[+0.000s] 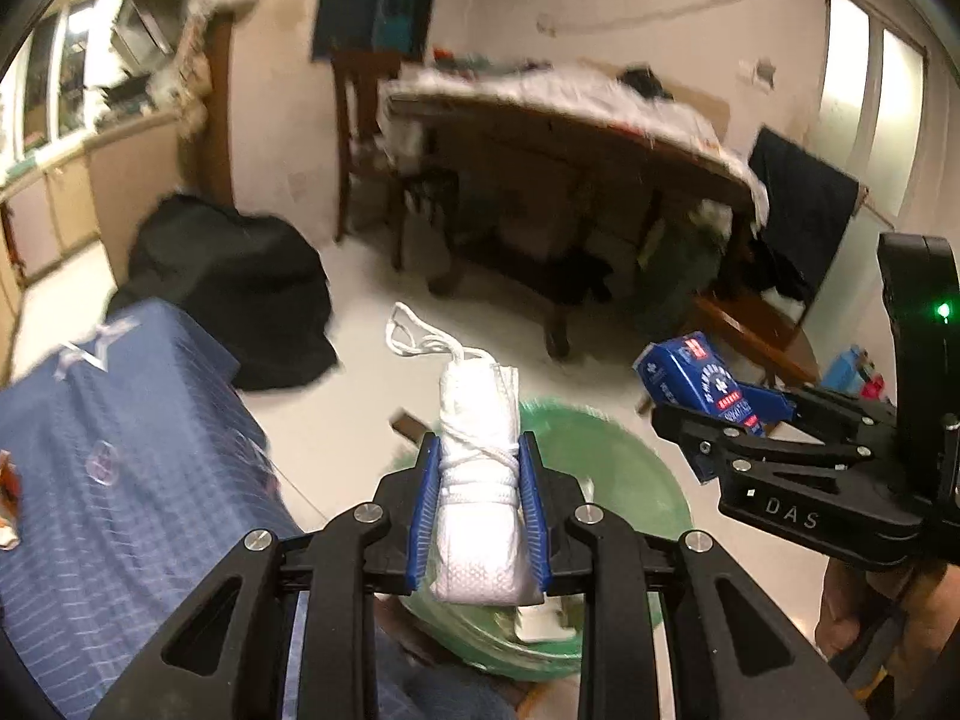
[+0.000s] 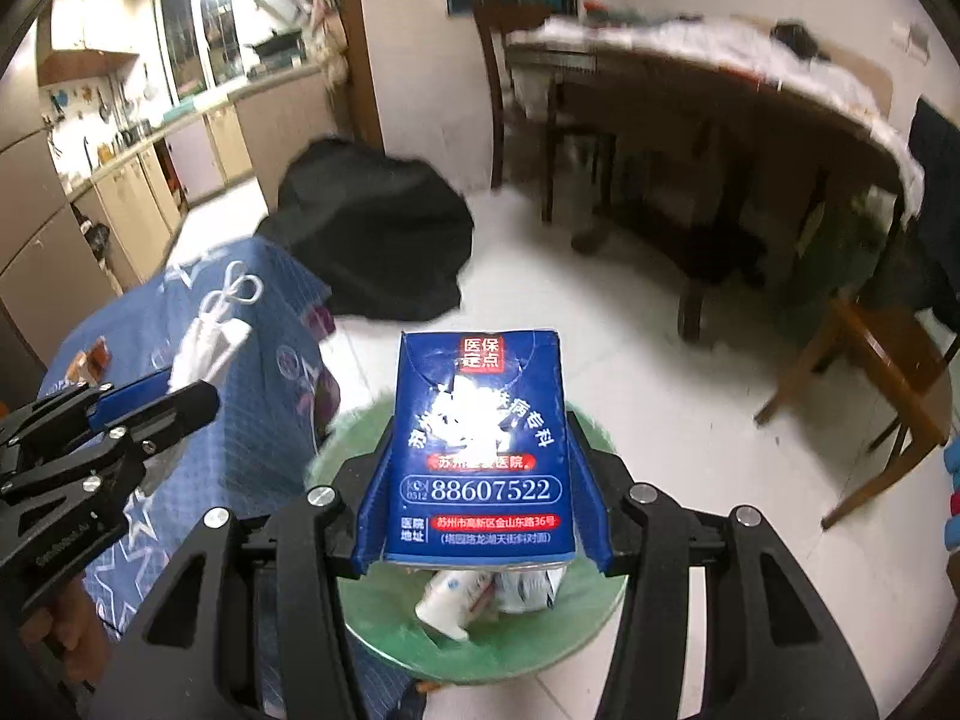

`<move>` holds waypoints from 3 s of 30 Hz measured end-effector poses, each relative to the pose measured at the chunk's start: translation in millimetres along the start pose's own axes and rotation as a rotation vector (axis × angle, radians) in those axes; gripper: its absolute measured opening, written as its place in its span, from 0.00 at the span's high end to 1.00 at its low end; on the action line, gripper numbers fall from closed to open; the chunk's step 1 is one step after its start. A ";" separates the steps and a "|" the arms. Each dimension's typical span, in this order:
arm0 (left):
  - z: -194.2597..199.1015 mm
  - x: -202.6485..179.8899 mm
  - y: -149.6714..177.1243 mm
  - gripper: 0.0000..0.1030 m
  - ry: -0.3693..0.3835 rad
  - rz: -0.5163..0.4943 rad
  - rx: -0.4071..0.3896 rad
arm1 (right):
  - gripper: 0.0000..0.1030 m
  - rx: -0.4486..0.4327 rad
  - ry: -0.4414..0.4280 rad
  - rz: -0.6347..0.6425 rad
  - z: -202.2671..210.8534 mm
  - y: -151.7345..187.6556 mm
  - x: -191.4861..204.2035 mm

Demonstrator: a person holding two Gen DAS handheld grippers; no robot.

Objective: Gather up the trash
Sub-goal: 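Carry the white towel and blue medicine box over the bin with both tools, then open both tools to drop the towel and blue box into the bin, then grasp the orange sponge with the left tool while the right tool grasps the beige knit ball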

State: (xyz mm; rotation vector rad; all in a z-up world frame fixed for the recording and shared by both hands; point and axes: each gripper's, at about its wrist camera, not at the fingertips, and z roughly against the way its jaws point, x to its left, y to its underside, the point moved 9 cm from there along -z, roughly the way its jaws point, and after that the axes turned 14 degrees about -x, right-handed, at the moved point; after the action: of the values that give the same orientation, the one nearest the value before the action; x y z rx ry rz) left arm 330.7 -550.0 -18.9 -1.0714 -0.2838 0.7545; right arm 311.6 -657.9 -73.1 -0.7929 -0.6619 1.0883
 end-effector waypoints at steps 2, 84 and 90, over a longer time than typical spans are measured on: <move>-17.6 -1.7 10.2 0.74 0.018 0.004 0.057 | 0.53 0.046 -0.004 -0.004 -8.5 10.2 -4.3; 289.6 434.3 140.0 0.24 -0.774 0.349 -0.046 | 0.21 -0.001 -0.556 0.168 11.8 50.2 307.8; 281.9 472.7 170.5 0.24 -0.771 0.365 0.040 | 0.21 0.038 -0.624 0.194 10.6 56.0 357.8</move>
State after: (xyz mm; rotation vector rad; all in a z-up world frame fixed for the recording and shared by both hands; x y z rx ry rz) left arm 444.5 8.9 -100.7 -0.7602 -0.7334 1.4883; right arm 392.9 -304.9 -83.4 -0.4826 -1.0973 1.5414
